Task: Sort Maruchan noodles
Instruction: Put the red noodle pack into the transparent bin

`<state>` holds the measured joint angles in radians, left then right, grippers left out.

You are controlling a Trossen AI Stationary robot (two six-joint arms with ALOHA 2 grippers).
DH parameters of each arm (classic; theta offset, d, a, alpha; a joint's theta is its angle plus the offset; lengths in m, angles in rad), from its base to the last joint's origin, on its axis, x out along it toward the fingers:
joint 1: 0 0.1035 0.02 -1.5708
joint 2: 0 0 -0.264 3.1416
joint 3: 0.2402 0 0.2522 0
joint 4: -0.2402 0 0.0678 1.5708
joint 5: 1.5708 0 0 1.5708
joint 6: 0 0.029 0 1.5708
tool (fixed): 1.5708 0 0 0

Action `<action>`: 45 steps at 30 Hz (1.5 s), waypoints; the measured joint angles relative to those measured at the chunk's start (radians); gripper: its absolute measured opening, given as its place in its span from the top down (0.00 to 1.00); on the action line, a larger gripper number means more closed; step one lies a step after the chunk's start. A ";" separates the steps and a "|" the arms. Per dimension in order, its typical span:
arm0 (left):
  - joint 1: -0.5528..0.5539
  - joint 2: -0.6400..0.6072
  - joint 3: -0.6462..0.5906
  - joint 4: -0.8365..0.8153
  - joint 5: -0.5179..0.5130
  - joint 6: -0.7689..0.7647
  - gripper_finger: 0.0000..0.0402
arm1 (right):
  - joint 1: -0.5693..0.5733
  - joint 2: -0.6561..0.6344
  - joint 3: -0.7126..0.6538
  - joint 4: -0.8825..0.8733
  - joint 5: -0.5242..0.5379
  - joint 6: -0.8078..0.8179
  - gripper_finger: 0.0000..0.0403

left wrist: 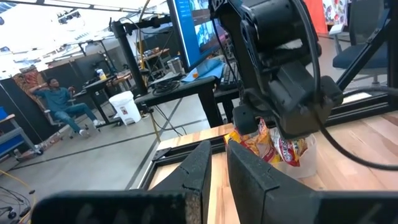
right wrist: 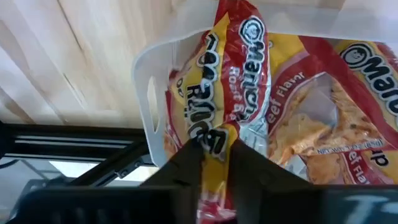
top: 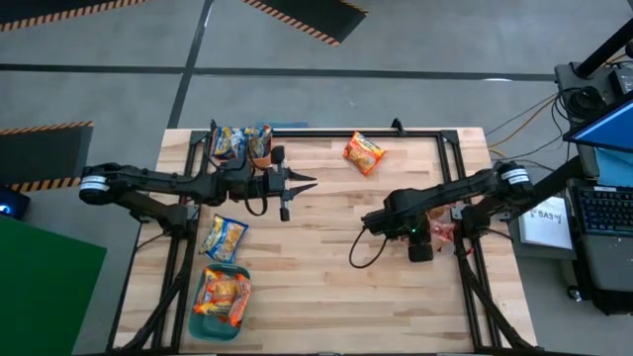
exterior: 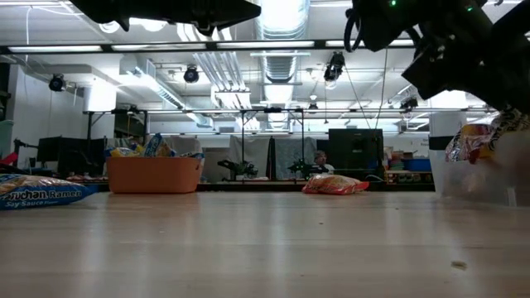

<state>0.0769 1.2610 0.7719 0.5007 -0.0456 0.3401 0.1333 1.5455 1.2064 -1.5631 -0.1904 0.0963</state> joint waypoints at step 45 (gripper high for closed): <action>0.000 -0.001 -0.001 -0.040 0.000 0.019 0.91 | -0.001 -0.005 0.061 0.036 0.111 0.275 0.98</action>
<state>0.0769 1.2602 0.7712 0.4608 -0.0460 0.3588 0.1325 1.5410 1.2674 -1.5270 -0.0797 0.3710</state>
